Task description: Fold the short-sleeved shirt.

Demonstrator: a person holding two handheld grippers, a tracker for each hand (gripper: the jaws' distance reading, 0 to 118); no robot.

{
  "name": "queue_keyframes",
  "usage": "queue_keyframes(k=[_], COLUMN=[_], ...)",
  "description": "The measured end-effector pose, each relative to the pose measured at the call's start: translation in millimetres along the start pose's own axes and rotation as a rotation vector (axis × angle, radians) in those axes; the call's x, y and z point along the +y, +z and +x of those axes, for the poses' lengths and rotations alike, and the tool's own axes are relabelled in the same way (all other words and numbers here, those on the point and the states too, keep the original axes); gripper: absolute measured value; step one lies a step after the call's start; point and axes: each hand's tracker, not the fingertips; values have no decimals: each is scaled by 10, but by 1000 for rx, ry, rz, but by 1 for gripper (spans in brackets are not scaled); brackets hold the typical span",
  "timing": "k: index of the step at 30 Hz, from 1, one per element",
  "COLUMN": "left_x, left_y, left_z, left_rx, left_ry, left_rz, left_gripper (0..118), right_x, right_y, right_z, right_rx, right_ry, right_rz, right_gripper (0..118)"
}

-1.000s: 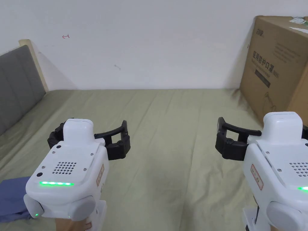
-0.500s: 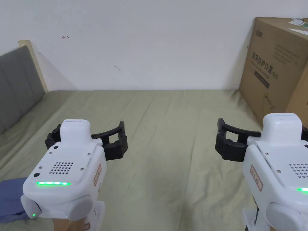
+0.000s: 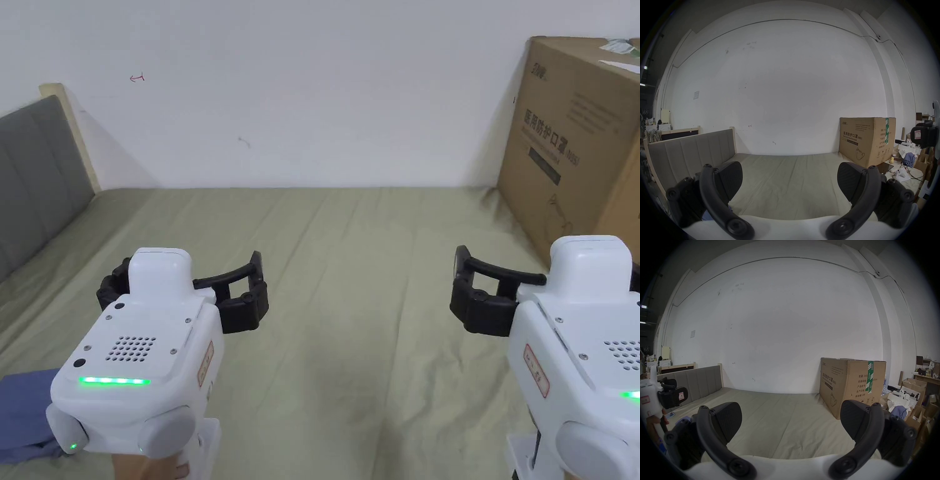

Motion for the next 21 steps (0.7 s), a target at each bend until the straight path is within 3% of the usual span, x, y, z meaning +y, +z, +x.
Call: queue_keyframes(k=[21], left_x=[-8], left_y=[3], left_z=[1], left_rx=[2], left_ry=[-20], left_rz=[-5], left_gripper=[115], right_x=[12], right_y=[17], right_z=[-17], right_rx=[7], right_ry=[3], right_rz=[-5], right_gripper=[118])
